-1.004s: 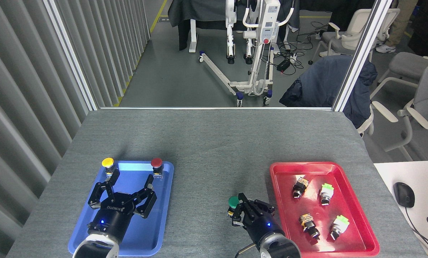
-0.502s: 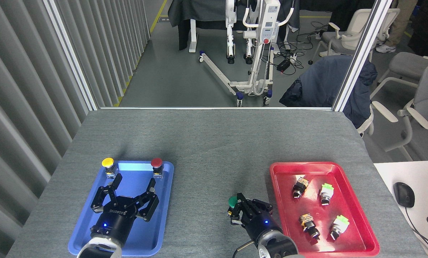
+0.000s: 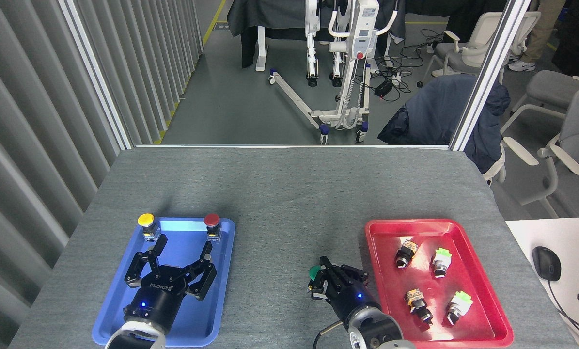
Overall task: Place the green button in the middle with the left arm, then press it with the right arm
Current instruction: 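Press down on the green button with the right gripper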
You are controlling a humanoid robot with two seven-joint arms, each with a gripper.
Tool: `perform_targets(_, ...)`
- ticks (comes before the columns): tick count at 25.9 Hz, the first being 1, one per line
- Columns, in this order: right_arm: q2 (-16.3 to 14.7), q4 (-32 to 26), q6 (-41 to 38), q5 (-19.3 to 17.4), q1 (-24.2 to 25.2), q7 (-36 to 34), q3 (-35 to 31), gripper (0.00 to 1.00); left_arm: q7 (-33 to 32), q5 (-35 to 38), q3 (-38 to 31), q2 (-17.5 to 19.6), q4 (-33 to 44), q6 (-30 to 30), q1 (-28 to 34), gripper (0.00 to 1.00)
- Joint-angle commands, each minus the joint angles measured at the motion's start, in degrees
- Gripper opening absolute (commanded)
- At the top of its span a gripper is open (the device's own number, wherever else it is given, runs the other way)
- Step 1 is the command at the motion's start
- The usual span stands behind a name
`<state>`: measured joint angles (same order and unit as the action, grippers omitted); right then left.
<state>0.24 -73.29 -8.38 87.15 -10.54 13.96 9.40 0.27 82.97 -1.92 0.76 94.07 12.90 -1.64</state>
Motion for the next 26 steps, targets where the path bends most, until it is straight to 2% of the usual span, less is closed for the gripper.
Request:
perform_targets(1, -0.06, -0.36, -0.93, 0.04, -0.10, 0.02, 0.00, 0.00, 0.08, 0.00, 0.07, 0.03, -0.02, 0.19, 0.15, 0.98)
perform_targets(20, -0.59, 0.78, -2.25, -0.05, 0.78, 0.02, 1.67, 0.00, 0.08, 0.00, 0.07, 0.21, 0.24, 0.28, 0.41, 0.98)
perform_targets(26, -0.76, 3.77, -2.16, -0.05, 0.60, 0.02, 1.67, 0.00, 0.08, 0.00, 0.07, 0.12, 0.24, 0.28, 1.20, 0.98)
